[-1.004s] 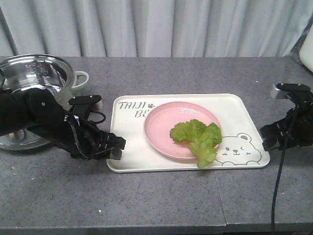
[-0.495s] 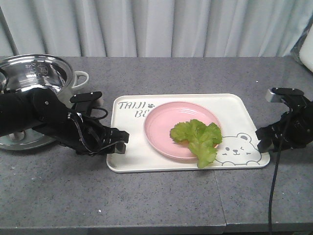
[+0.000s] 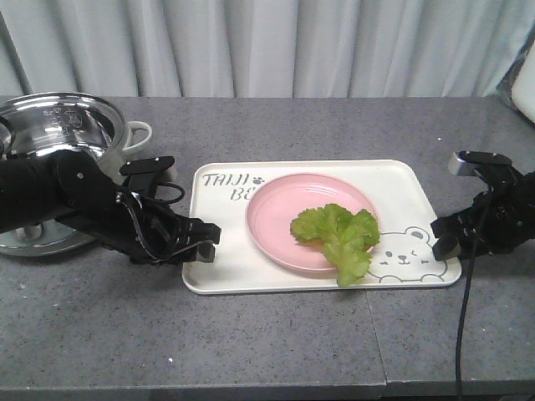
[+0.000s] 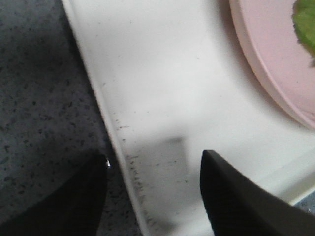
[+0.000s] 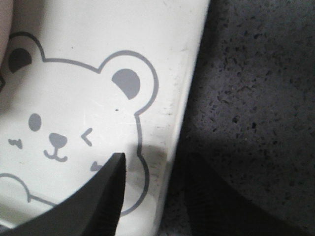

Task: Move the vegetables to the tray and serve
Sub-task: 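Close both grippers on the tray edges, then lift the cream tray with both grippers toward the robot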

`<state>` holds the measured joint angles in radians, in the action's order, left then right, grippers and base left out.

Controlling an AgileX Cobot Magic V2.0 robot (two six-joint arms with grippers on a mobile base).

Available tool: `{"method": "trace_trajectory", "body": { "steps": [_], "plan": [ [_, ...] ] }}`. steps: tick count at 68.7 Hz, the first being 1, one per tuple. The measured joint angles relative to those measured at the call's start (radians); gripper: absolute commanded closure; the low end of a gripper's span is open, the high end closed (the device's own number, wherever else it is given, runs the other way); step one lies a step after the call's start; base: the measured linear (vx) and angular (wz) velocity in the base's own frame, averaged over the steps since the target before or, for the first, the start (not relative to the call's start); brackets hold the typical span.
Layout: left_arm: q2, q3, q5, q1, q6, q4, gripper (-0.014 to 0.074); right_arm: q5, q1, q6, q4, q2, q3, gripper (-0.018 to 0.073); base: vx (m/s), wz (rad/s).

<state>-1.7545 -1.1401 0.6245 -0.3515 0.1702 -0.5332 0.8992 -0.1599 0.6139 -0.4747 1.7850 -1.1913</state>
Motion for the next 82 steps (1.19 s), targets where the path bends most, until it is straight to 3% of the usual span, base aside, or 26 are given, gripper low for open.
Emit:
{"method": "trace_trajectory", "body": {
  "steps": [10,36,82],
  "plan": [
    [0.000,0.000,-0.001,0.000,0.001,0.001,0.0262,0.005,0.000,0.002,-0.002,0.000,0.000,0.0352,0.00,0.00],
    [-0.010,0.000,-0.015,0.006,0.000,0.033,0.0605,0.012,-0.001,0.002,0.015,0.003,0.000,0.0554,0.00,0.00],
    [0.063,0.008,0.009,0.008,-0.008,0.060,0.0603,0.083,-0.007,-0.025,0.009,-0.045,0.001,0.0564,0.00,0.00]
  ]
}}
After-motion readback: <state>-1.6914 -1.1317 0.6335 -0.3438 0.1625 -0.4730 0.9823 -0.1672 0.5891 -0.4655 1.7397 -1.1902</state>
